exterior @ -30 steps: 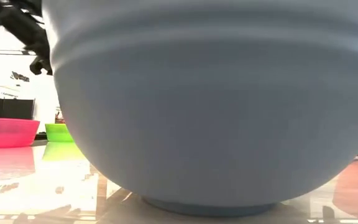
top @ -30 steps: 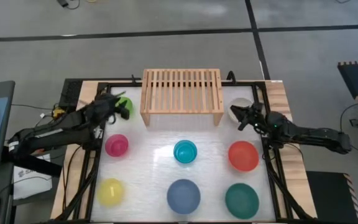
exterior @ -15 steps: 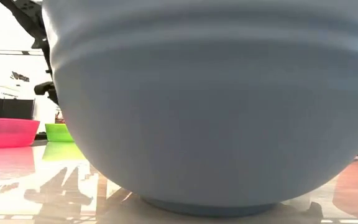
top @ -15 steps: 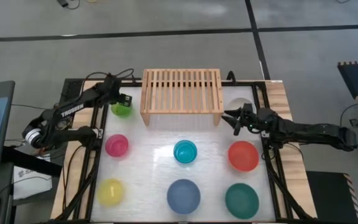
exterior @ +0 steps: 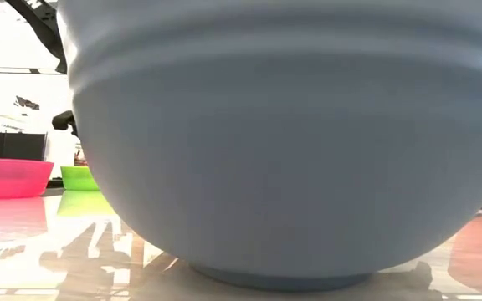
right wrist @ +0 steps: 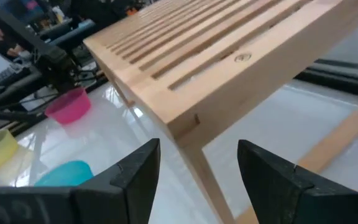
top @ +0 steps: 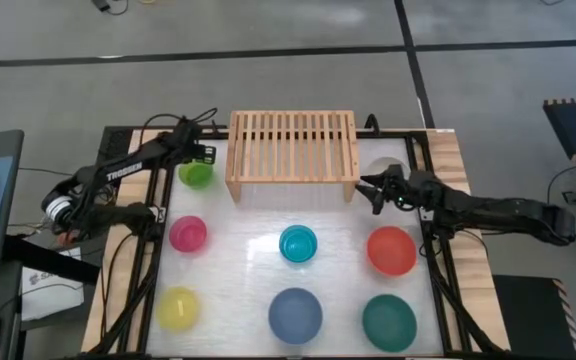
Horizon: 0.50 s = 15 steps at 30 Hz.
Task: Place and stack bowls onto a shelf
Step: Put the transparent green bowl on the shelf
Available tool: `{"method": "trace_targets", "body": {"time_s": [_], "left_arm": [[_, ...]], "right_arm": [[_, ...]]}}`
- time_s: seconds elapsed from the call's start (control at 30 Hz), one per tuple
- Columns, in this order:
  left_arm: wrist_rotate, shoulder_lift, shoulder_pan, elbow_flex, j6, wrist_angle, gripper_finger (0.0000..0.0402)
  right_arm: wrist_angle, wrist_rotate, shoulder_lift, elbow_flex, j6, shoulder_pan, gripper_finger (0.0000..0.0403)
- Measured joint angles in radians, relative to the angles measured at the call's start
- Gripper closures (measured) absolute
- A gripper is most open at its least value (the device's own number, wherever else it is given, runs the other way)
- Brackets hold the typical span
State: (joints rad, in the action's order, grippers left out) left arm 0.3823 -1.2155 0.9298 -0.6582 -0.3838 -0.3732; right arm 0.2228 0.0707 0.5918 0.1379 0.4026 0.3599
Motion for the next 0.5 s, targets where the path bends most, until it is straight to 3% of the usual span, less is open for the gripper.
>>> {"method": "trace_targets", "body": {"time_s": [0.2,0.37,0.5], "left_arm": [[-0.037,-0.064,0.000,-0.026,0.061,-0.056,0.0230],[-0.083,-0.112,0.000,-0.089,0.132,-0.276,0.0230],[-0.110,-0.107,-0.001,-0.127,0.071,-0.399,0.0230]], "right_arm": [[-0.004,-0.003,0.020,0.000,-0.003,-0.007,0.0163],[-0.005,-0.008,0.024,0.000,-0.016,-0.036,0.0163],[-0.005,-0.001,0.024,0.000,-0.022,-0.046,0.0163]]}}
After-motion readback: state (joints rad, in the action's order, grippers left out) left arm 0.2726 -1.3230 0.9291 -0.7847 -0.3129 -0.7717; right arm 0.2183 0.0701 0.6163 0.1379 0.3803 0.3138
